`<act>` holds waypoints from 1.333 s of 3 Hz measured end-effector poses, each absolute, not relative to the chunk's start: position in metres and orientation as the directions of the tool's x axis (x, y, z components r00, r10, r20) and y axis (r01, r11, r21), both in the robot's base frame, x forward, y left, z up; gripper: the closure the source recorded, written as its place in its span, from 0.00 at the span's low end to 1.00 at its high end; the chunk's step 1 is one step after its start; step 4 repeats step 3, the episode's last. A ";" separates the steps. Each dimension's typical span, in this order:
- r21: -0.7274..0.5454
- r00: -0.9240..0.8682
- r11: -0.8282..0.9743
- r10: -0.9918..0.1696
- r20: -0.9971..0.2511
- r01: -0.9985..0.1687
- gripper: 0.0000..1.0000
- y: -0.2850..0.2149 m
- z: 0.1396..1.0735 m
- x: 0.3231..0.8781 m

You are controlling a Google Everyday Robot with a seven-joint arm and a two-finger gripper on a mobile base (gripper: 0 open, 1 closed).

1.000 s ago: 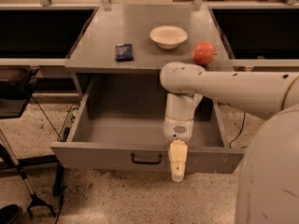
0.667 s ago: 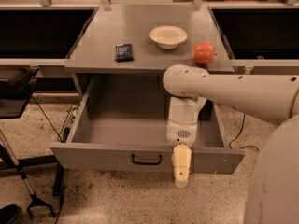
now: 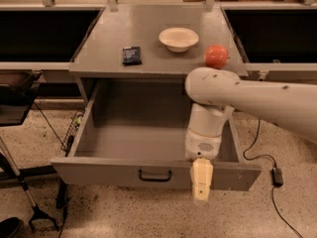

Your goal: Open top drawer

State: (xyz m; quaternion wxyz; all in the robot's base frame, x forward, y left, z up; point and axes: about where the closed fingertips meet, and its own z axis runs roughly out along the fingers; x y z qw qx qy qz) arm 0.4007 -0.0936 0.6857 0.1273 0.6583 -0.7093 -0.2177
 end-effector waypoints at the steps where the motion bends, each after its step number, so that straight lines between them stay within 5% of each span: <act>1: 0.331 -0.130 0.059 -0.972 -0.197 -0.942 0.00 -0.109 0.710 0.397; 2: 0.210 -0.140 0.083 -0.953 -0.269 -0.974 0.00 -0.120 0.732 0.401; 4: 0.199 -0.140 0.086 -0.952 -0.273 -0.976 0.00 -0.122 0.733 0.402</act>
Offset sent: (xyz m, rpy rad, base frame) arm 0.0069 -0.0417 0.0753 0.2011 -0.4467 -0.1477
